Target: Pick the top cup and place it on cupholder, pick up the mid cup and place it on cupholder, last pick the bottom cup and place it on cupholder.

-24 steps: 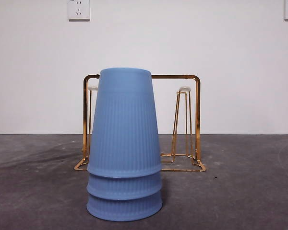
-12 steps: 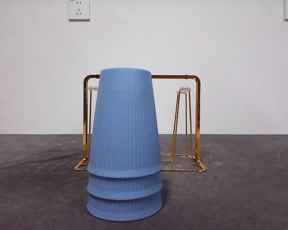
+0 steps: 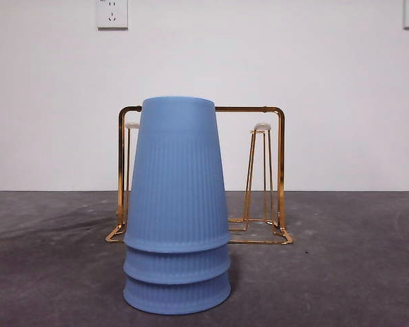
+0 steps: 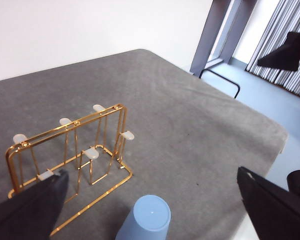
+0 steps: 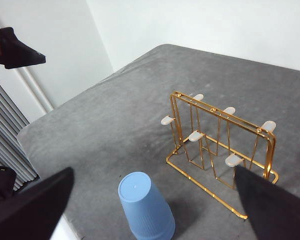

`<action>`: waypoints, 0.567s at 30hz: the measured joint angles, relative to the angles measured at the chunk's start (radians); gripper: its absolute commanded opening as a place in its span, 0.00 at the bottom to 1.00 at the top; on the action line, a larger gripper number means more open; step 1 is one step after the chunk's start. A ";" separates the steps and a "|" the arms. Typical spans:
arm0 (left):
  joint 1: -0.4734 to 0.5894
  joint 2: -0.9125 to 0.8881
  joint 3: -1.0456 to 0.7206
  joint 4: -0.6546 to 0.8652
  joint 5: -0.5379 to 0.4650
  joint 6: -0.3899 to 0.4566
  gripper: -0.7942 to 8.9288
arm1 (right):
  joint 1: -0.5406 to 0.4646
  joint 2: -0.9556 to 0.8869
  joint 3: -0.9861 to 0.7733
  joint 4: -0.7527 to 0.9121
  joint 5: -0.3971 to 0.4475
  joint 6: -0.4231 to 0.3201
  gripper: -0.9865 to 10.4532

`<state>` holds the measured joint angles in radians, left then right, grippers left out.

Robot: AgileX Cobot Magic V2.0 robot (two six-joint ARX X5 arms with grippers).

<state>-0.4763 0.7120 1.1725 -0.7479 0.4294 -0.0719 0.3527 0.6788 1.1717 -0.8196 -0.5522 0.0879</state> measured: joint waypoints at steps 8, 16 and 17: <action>0.000 0.029 0.000 -0.077 0.000 0.005 0.69 | 0.018 0.076 0.005 -0.011 -0.043 0.021 0.57; 0.000 0.035 0.000 -0.228 0.000 0.063 0.69 | 0.179 0.340 0.090 -0.095 0.031 0.023 0.57; 0.000 0.035 0.000 -0.230 0.000 0.064 0.69 | 0.208 0.381 0.116 -0.121 0.056 0.023 0.57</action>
<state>-0.4763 0.7467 1.1725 -0.9775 0.4290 -0.0078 0.5610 1.0595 1.2877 -0.9405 -0.4961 0.1108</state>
